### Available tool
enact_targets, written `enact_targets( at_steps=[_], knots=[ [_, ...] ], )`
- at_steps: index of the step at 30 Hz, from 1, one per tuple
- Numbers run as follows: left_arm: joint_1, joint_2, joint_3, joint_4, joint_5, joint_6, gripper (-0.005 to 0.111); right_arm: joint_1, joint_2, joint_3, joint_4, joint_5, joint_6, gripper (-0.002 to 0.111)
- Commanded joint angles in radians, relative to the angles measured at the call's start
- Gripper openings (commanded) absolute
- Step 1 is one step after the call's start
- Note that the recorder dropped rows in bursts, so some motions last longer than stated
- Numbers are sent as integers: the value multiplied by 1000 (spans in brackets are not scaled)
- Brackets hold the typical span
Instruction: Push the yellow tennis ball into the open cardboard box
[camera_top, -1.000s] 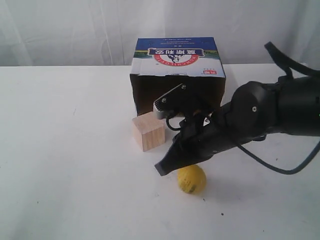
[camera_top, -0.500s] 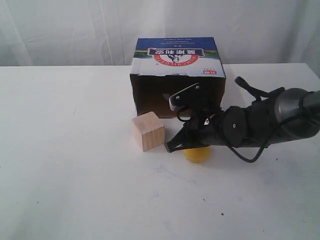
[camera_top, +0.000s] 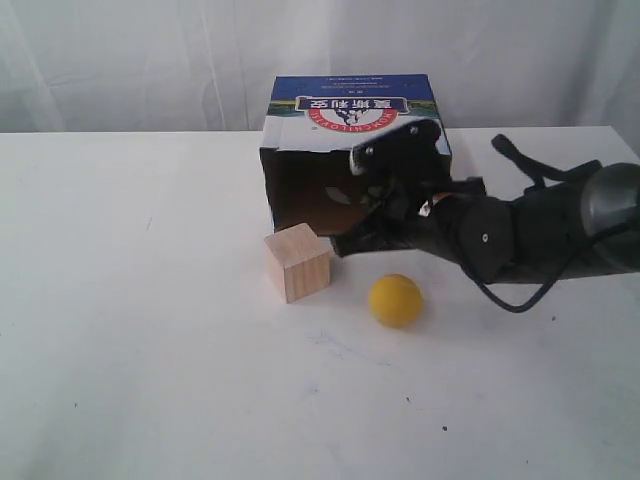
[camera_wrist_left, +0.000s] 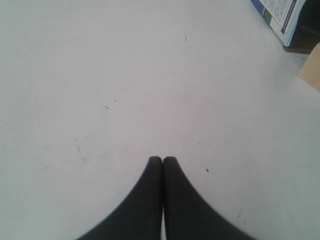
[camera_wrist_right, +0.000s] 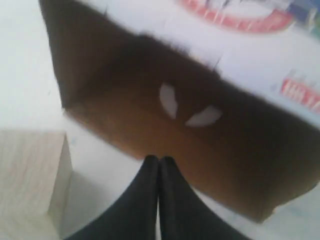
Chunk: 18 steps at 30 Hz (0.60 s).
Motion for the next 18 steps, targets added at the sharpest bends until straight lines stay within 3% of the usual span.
enact_targets(
  at_steps=[1,8,18],
  knots=[
    [-6,-4,3,-5,5,-7,0,-6,-101,2,7,11,-6,0],
    [-6,-4,3,-5,5,-7,0,-3,-164,2,70,560,15,0],
    [-6,-4,3,-5,5,-7,0,-3,-10,2,67,464,26,0]
  ],
)
